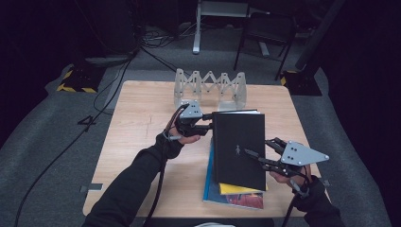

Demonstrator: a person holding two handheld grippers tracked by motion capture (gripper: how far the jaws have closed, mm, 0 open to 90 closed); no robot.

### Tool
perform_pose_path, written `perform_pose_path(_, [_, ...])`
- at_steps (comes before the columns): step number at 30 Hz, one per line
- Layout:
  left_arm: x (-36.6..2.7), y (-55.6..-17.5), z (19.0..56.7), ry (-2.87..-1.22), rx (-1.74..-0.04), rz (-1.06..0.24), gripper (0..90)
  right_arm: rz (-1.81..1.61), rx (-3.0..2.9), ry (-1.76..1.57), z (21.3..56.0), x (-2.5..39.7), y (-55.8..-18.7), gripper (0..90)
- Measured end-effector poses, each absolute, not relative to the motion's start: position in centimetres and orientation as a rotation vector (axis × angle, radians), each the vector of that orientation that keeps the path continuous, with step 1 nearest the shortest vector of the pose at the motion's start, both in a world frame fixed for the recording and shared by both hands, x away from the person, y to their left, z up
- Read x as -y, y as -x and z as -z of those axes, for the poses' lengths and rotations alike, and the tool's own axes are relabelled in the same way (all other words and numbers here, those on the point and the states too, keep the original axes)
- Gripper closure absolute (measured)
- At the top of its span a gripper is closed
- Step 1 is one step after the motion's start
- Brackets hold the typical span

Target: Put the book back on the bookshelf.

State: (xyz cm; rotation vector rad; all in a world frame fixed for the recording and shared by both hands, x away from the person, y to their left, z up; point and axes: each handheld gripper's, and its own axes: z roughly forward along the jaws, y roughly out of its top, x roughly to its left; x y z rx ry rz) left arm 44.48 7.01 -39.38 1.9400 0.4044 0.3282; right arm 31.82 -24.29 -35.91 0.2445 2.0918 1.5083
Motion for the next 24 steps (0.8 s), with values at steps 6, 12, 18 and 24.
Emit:
perform_pose_path(6, [-7.1, -42.6, 38.5, -1.967, -0.371, -0.487, 42.3, -1.557, -2.01, -0.256, 37.0, 24.9, -29.9, 63.0])
perform_pose_path(12, [-8.4, -40.9, 39.5, -1.998, -0.404, -0.384, 34.1, -1.555, -2.019, -0.236, 36.9, 24.9, -29.4, 63.7])
perform_pose_path(18, [-8.8, -38.4, 40.9, -2.061, -0.351, -0.247, 25.9, -1.557, -2.017, -0.239, 36.9, 24.9, -29.4, 63.7])
perform_pose_path(24, [-8.0, -37.0, 42.4, -2.07, -0.32, -0.087, 21.6, -1.562, -2.01, -0.245, 37.0, 25.0, -29.4, 63.7])
